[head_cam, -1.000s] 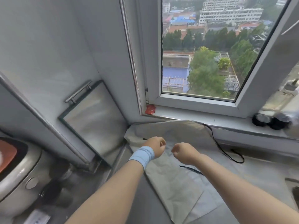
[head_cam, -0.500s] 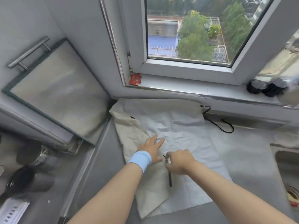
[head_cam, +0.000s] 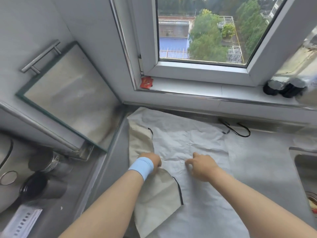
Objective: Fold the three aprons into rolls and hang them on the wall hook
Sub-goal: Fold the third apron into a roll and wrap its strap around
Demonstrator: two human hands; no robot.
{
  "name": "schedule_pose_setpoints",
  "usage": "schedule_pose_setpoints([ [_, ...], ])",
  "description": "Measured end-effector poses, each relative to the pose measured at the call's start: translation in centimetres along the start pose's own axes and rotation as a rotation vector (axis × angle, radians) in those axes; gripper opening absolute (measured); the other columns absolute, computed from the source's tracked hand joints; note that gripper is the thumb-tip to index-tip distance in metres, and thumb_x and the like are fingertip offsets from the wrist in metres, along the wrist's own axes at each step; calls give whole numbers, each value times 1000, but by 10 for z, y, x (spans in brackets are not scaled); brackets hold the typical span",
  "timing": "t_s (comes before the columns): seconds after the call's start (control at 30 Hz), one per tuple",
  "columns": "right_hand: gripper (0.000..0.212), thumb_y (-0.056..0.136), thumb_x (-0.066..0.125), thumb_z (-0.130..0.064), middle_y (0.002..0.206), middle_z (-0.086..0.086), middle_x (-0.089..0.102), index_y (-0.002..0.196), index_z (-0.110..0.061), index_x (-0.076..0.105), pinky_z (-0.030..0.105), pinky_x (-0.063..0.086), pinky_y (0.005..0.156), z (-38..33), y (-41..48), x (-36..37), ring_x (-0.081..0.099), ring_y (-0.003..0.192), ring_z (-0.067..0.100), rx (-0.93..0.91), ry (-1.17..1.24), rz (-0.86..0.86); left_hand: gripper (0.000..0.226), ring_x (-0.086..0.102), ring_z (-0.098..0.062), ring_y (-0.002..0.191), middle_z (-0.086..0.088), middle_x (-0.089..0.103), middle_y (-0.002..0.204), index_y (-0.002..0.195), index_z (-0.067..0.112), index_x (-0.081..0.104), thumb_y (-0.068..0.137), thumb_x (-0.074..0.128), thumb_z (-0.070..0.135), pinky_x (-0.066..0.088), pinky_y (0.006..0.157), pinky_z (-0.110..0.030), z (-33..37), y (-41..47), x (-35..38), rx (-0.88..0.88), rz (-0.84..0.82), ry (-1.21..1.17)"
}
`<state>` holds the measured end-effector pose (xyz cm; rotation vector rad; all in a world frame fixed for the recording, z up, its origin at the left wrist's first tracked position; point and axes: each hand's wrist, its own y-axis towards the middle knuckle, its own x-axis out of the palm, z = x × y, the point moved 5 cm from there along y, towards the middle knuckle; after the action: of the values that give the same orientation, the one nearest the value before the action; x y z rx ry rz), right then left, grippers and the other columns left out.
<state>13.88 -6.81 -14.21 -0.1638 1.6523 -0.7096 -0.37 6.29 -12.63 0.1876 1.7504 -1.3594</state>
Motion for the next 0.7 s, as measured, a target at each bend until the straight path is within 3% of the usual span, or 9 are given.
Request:
schedule_pose_setpoints([
  [0.1,30,90,42,-21,119,6,60,111,-20,64,37,40,91,7,4,-18,57,110,28,22,-130,-26,30,61,-28,106,-6,64,120,113,21,67,87,53,15,45,82,-27,-10,-14,-14,-37,11,-128],
  [0.2,34,91,46,-23,128,8,48,123,-21,56,41,38,95,9,13,-30,44,119,28,17,-32,73,26,63,-30,101,-9,65,113,107,14,68,87,52,12,45,75,-27,-27,-35,-35,-146,59,-156],
  [0.27,43,92,46,-28,140,9,38,135,-25,46,44,38,99,1,17,-29,37,129,28,-1,68,60,27,63,-31,104,-11,65,117,112,11,67,90,52,12,47,80,-30,-48,-46,-40,-263,64,-153],
  [0.37,50,88,48,-27,142,7,36,137,-33,43,45,40,99,-17,20,-22,39,130,29,-81,84,-23,32,59,-30,115,-13,61,126,124,3,60,95,49,10,46,93,-33,-78,-76,-30,-458,-101,-49],
  [0.47,39,90,48,-29,131,5,45,129,-33,51,40,42,92,-31,24,-20,49,121,31,-140,128,-41,34,55,-26,102,-7,63,118,130,4,56,101,43,15,42,97,-33,-92,-106,-31,-535,-299,74],
  [0.5,40,91,46,-30,132,6,45,131,-32,51,40,41,94,-32,26,-22,48,122,31,-147,123,-24,35,52,-24,101,-7,61,123,132,5,55,102,41,18,41,97,-32,-95,-112,-38,-561,-325,63],
  [0.57,46,93,45,-28,140,8,40,139,-28,46,41,40,98,-31,30,-31,45,127,31,-141,111,8,37,54,-24,115,-5,53,139,135,8,53,102,44,21,39,101,-30,-97,-114,-57,-579,-293,40],
  [0.7,55,91,46,-18,142,7,39,145,-24,39,39,40,98,-23,46,-63,43,127,30,-104,203,74,41,54,-28,123,-8,53,138,132,18,58,95,44,8,42,99,-31,-79,-93,-99,-432,50,-66],
])
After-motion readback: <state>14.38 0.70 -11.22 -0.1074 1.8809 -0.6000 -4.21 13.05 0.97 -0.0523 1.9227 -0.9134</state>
